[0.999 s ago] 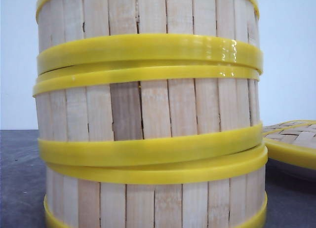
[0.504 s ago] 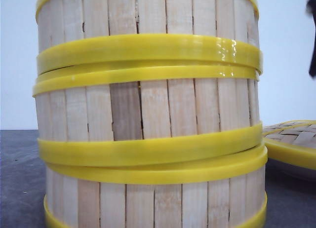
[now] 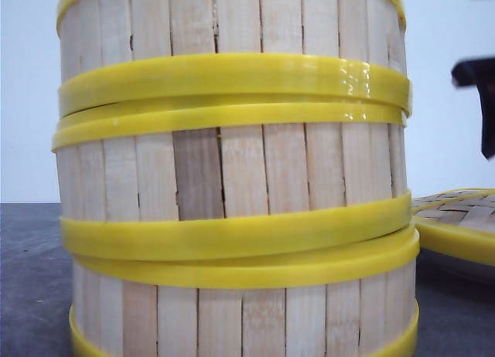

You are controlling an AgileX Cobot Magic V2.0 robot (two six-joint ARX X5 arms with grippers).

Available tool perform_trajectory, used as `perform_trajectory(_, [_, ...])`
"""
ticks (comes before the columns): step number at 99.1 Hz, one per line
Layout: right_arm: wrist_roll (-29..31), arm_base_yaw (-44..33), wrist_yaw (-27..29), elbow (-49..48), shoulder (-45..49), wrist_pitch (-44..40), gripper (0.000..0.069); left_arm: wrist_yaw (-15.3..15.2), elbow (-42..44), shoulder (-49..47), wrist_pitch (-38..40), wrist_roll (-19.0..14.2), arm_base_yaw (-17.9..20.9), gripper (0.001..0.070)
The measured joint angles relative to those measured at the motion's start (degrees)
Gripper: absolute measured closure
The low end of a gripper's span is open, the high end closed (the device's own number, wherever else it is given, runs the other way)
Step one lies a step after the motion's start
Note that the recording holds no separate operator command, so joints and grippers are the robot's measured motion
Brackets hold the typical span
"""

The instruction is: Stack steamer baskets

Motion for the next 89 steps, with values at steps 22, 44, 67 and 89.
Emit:
perform_trajectory(22, [1.8, -2.9, -2.8, -0.2, 4.9, 3.3, 0.0344, 0.0, 0.0, 0.0, 0.0, -0.2, 0.0, 0.0121])
perform_trajectory(44, [3.5, -4.7, -3.0, -0.2, 6.6, 3.3, 0.0344, 0.0, 0.0, 0.0, -0.3, -0.2, 0.0, 0.0121])
perform_trajectory(67, [4.5, -6.3, -4.1, 0.3, 9.2, 4.4, 0.0344, 0.0, 0.0, 0.0, -0.3, 0.7, 0.0, 0.0121])
perform_trajectory(89, [6.1, -7.7, -6.9, 1.7, 12.7, 4.5, 0.045, 0.0, 0.0, 0.0, -0.3, 1.9, 0.0, 0.0121])
